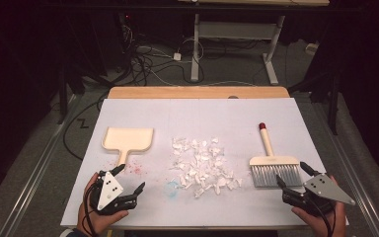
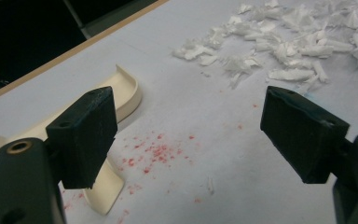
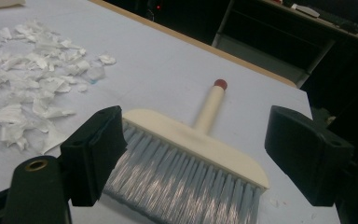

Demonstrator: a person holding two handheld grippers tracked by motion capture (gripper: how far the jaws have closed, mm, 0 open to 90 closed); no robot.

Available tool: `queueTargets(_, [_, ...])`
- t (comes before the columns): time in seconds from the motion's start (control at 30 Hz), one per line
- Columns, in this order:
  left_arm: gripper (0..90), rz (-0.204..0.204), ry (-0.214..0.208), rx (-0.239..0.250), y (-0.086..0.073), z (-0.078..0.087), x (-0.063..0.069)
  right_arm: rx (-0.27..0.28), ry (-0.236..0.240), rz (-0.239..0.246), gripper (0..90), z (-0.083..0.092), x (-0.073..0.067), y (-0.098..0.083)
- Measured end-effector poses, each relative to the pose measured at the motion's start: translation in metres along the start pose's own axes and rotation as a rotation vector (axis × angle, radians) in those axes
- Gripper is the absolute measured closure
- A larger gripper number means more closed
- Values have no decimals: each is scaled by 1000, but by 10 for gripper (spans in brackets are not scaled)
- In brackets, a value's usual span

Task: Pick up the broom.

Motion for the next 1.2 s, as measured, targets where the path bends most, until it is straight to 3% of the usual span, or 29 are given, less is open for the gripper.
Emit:
queueTargets(0.3, [179,2,-12,-16,-1,-3,3,-31,-8,-16,206,-5,3,-2])
queueTargets(0.53, [179,-24,-12,-12,1,-5,5,-64,-40,-39,206,-17,14,-4])
queueTargets(0.6, [180,-24,-14,-7,2,-6,5,-76,-52,-65,216,-28,23,0])
queueTargets(0.73, [182,-29,-16,-3,4,-8,7,-141,-65,-98,231,-49,33,4])
queueTargets(0.87, [182,-37,-28,-5,3,-8,11,-241,-45,-153,252,-74,38,5])
queueTargets(0.9, [182,-37,-28,-5,3,-8,11,-241,-45,-153,252,-74,38,5])
queueTargets(0.93, [182,-30,-24,-5,3,-7,10,-307,-43,-167,281,-91,40,5])
queueTargets(0.97, [182,-30,-24,-5,3,-7,10,-320,-38,-164,296,-97,39,6])
queueTargets(1.0, [182,-28,-20,-5,3,-8,9,-376,-48,-149,301,-106,38,4])
queueTargets(1.13, [183,-30,-29,-12,1,-9,11,-498,-98,-122,371,-132,39,-5])
queueTargets(1.2, [183,-30,-28,-14,1,-8,11,-541,-116,-143,373,-145,43,-10])
Point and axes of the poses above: each handheld gripper's, and its own axes: z roughly backward along the jaws, y roughly out of its top, x roughly to its right, the point moved 10 cm from there along -z, roughly forward along the jaws, and after that the axes turned 11 degrees about -z, right-handed, at the moved point
